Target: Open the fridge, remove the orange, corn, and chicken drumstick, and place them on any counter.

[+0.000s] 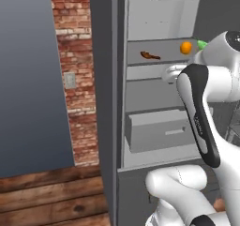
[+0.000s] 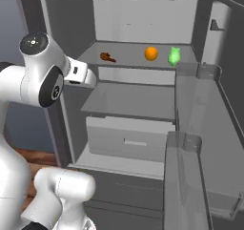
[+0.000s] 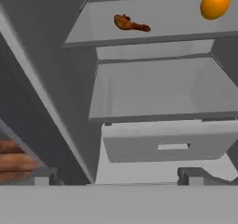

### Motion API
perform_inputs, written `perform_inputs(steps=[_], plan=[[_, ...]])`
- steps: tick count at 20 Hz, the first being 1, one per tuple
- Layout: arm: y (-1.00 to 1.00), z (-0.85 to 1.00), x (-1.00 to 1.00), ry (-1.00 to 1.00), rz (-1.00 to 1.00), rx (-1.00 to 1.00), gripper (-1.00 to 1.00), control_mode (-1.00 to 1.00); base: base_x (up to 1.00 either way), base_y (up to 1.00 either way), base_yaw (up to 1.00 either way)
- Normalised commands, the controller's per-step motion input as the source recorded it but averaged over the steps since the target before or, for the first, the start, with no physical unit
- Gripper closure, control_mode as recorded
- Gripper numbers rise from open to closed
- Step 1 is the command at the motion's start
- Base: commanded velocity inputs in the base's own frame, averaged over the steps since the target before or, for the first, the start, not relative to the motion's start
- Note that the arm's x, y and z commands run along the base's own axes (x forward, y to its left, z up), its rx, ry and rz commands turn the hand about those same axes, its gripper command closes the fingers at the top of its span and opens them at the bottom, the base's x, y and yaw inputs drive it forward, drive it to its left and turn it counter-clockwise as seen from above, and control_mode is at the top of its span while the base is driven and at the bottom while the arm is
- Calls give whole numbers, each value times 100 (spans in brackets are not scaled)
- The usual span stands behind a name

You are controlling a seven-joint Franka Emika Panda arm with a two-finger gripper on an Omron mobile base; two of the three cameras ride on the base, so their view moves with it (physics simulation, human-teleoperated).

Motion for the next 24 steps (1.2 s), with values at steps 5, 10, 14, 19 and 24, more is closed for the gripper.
perform_inputs(steps=[5, 10, 14, 19, 24], plan=[[0, 0, 0, 0, 0, 0, -100, 100, 66, 0, 0], [0, 0, 0, 0, 0, 0, -100, 100, 58, 0, 0], [0, 0, 10, 0, 2, 0, -100, -100, 28, 0, 2], [0, 1, 44, 0, 10, 1, -100, -100, 0, 0, 0], [0, 21, 37, 0, 10, 0, -100, -100, 0, 0, 0]])
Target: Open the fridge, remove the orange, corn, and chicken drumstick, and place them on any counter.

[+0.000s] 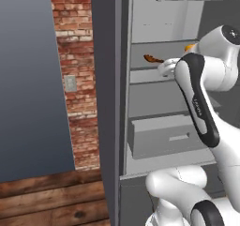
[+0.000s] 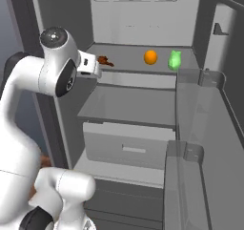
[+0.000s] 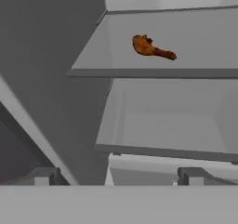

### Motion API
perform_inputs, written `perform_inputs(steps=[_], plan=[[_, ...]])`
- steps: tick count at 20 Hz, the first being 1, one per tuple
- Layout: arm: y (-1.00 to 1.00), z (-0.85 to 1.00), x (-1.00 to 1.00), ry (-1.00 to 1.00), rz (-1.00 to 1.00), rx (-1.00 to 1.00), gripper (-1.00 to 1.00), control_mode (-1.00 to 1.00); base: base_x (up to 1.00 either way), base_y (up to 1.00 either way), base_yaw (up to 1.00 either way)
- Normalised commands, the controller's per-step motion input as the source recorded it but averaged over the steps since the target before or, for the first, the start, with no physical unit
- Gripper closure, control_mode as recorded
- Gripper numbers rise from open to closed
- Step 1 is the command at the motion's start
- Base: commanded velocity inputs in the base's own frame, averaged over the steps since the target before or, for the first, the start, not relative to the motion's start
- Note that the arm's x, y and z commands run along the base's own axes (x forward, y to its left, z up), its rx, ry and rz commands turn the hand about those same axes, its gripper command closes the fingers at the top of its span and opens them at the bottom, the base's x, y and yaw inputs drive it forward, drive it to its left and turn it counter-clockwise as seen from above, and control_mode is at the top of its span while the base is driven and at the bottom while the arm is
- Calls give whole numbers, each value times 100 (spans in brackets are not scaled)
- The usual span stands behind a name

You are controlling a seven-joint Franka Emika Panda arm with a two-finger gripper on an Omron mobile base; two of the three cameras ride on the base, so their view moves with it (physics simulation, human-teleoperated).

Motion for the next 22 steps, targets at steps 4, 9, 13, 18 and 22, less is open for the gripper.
perform_inputs(steps=[4, 9, 13, 18, 22], plan=[[0, 22, 42, 0, 9, 0, -100, -100, 0, 0, 0], [0, 9, 61, 2, 5, 0, -100, -100, 0, 0, 0], [-5, -3, 76, 1, 0, -2, -100, -100, 0, 0, 0], [-37, -12, 67, 0, 0, -10, -100, -100, 0, 0, 0], [-24, -15, 51, 0, 3, -8, -100, -100, 0, 0, 0]])
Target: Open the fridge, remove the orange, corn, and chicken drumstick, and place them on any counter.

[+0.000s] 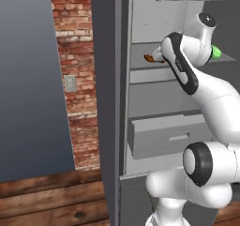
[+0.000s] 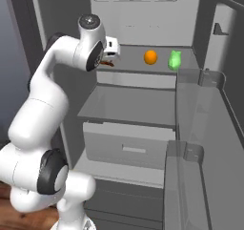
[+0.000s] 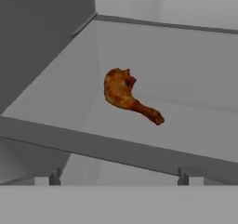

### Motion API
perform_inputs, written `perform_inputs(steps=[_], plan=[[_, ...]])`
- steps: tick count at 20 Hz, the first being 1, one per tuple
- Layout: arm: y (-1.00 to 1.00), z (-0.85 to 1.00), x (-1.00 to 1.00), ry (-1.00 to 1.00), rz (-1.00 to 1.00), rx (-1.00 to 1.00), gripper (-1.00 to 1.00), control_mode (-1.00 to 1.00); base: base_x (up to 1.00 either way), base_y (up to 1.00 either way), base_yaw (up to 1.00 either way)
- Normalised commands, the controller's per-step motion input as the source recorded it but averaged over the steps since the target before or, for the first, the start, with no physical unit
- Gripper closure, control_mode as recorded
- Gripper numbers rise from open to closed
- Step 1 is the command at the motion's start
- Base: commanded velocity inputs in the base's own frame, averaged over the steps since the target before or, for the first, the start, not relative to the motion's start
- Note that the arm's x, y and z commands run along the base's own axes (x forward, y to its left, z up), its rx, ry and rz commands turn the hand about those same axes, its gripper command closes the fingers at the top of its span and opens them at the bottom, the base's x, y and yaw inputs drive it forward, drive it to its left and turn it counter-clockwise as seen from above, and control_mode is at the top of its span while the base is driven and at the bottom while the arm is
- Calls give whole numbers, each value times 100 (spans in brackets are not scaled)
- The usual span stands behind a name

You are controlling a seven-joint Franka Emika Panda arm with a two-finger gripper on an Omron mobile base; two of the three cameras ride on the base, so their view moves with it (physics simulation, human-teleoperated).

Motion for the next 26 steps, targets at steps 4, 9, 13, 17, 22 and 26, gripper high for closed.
perform_inputs(steps=[4, 9, 13, 17, 22, 26], plan=[[0, -6, 38, 0, 11, 0, -100, -100, 0, 0, 0], [6, -2, 32, 0, 11, 0, -100, -100, 0, 0, 0], [1, -12, 31, 0, 9, 0, -100, -100, 0, 0, 0], [14, -21, 31, 0, 7, 0, -100, -100, 0, 0, 0], [22, -14, 45, 0, 5, 0, -100, -100, 0, 0, 0], [17, -9, 57, 2, 2, 0, -100, -100, 0, 0, 0]])
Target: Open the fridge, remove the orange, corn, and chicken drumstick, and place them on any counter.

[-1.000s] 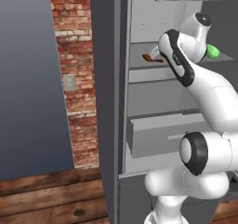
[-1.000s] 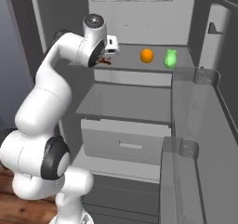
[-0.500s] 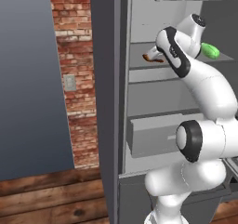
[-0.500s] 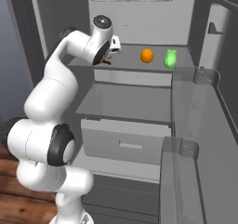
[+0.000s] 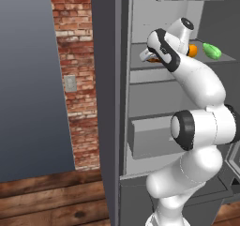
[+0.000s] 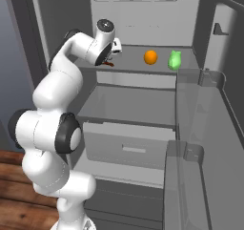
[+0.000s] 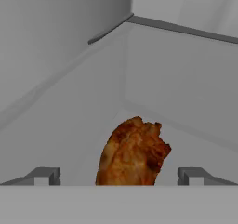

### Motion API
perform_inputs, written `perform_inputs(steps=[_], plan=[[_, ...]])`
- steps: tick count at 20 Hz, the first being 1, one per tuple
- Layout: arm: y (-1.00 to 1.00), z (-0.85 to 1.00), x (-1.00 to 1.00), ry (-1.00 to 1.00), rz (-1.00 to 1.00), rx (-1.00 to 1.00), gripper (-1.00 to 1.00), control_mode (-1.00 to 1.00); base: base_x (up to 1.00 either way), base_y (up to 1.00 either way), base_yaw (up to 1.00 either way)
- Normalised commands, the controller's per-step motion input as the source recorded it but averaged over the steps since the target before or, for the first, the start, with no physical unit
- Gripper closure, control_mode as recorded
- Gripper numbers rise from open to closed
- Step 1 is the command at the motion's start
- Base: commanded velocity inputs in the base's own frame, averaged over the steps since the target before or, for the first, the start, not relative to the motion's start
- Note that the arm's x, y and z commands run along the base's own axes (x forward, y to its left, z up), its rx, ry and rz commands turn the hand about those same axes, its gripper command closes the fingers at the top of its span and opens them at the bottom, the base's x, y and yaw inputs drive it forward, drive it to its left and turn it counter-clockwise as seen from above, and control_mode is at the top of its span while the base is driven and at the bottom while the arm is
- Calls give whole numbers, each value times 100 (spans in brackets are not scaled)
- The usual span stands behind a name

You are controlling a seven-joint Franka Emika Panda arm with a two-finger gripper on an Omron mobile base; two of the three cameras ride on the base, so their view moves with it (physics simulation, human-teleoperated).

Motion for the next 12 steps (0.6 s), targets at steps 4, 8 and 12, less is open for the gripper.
perform_inputs(steps=[4, 8, 12], plan=[[0, -1, 65, 7, 0, 0, -100, -100, 0, 0, 0], [0, -19, 24, 12, 0, -2, -100, -100, 0, 0, 0], [0, -40, -3, 5, 0, -5, -100, -100, 0, 0, 0]])
